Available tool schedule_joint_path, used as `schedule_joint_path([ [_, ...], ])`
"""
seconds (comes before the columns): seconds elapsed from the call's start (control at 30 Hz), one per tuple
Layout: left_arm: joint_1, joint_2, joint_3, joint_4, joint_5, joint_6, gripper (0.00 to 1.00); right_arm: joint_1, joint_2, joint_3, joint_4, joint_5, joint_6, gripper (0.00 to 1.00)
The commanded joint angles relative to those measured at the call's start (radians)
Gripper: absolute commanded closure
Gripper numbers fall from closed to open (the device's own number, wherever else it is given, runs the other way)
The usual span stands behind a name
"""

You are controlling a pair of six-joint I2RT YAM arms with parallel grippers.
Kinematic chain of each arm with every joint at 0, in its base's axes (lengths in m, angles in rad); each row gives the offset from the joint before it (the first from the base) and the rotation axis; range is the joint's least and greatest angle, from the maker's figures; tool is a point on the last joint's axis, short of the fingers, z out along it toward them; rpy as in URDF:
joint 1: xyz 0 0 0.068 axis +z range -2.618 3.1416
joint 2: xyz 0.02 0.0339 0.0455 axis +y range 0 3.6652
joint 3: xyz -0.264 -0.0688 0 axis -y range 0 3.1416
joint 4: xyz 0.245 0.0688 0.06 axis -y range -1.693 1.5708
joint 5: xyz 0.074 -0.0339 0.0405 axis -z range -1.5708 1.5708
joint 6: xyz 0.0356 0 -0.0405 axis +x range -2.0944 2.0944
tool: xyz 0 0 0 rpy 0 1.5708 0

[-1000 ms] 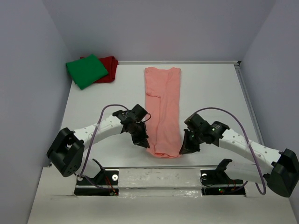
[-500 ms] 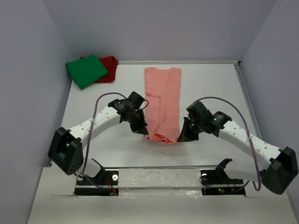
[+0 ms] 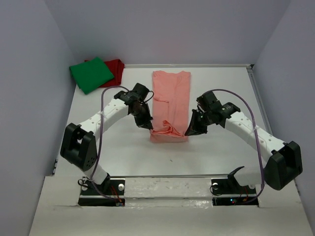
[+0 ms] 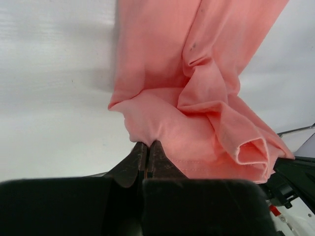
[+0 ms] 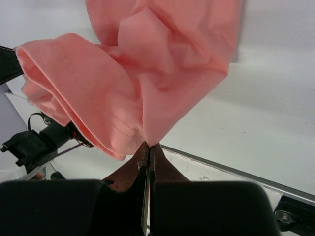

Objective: Fold and stack the t-shirts
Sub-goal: Fold the folded rectangular tshirt in 1/3 of the way

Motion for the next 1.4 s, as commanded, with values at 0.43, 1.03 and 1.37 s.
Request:
schedule_joint_path([
  [0.43,0.076,0.317,0.446,-0.095,-0.037,0.137,1.00,-0.138,0.328,0.327,0.021,-0.107,-0.193,1.00],
  [1.03,0.119,0.412,0.558,-0.119,-0.040,0.149,1.00,-0.199,0.464,0.463,0.001,-0.143,-0.255,1.00],
  [1.37,0.131,0.556,0.764,-0.158,-0.048,0.166,1.00,-0.248,0.552,0.554,-0.014,-0.158,-0.293,1.00],
])
